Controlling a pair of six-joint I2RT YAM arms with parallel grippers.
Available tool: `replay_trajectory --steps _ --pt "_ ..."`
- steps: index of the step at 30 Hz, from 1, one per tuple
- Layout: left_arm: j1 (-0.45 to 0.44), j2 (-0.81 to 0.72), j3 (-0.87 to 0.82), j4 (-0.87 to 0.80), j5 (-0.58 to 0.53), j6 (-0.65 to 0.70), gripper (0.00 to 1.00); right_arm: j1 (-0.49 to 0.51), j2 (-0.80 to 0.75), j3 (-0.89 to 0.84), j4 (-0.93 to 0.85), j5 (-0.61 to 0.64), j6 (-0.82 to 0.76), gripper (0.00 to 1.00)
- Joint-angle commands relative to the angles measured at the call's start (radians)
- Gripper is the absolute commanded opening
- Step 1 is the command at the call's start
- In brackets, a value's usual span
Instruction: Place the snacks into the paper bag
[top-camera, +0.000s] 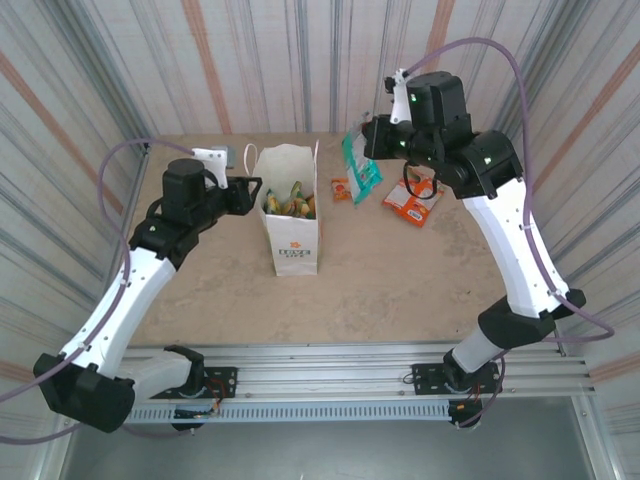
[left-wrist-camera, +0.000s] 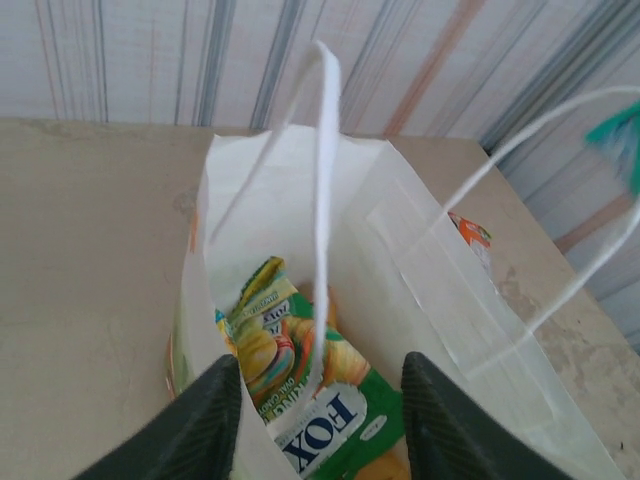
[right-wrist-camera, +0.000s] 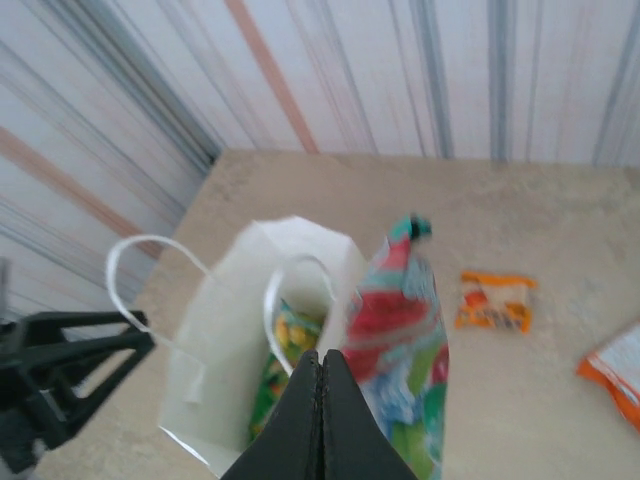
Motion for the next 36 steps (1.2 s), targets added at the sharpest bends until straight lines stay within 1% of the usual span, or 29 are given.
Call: replay_trajectory --steps 1,4,6,7,10,13,17,21,23,25,27,30,31,33,36 --pt "0.008 0.014 0.035 0.015 -0.071 -0.021 0.34 0.047 0.040 0.101 0.070 0.044 -0.049 0.00" --pt "0.008 0.016 0.035 0.027 -0.089 -0.018 0.25 0.086 0.061 0.143 0.126 0.056 -0.063 0.00" --pt "0.007 0.016 0.029 0.043 -0.087 -0.011 0.17 0.111 0.071 0.142 0.169 0.067 -0.076 0.00" --pt "0.008 0.020 0.028 0.050 -0.081 -0.008 0.14 0.112 0.079 0.144 0.163 0.071 -0.072 0.00" --pt "0.008 0.027 0.041 0.040 -0.076 -0.005 0.14 0.103 0.096 0.129 0.068 0.091 -0.050 0.00" --pt "0.008 0.029 0.037 0.044 -0.066 -0.002 0.14 0.077 0.084 0.049 -0.011 0.068 -0.012 0.01" --pt "0.008 0.032 0.039 0.044 -0.057 0.003 0.13 0.034 0.019 -0.157 -0.033 0.027 0.030 0.23" --pt "0.008 0.034 0.044 0.034 -0.051 0.008 0.13 -0.016 -0.044 -0.346 -0.042 -0.014 0.068 0.39" --pt "0.008 0.031 0.047 0.027 -0.050 0.011 0.13 -0.046 -0.062 -0.431 -0.072 -0.040 0.105 0.44" --pt "0.008 0.030 0.049 0.024 -0.048 0.012 0.13 -0.082 -0.082 -0.518 -0.094 -0.076 0.181 0.48" --pt "0.008 0.030 0.048 0.026 -0.046 0.009 0.14 -0.113 -0.115 -0.625 -0.073 -0.126 0.262 0.49" --pt "0.008 0.032 0.042 0.027 -0.040 0.003 0.14 -0.127 -0.189 -0.828 0.049 -0.194 0.406 0.50" --pt "0.008 0.033 0.041 0.027 -0.039 0.001 0.15 -0.127 -0.209 -0.894 0.097 -0.203 0.469 0.51" --pt "0.008 0.029 0.034 0.030 -0.037 -0.001 0.15 -0.130 -0.247 -1.026 0.161 -0.198 0.652 0.51" --pt "0.008 0.026 0.024 0.035 -0.034 -0.002 0.15 -0.118 -0.278 -1.184 0.255 -0.219 0.859 0.56"
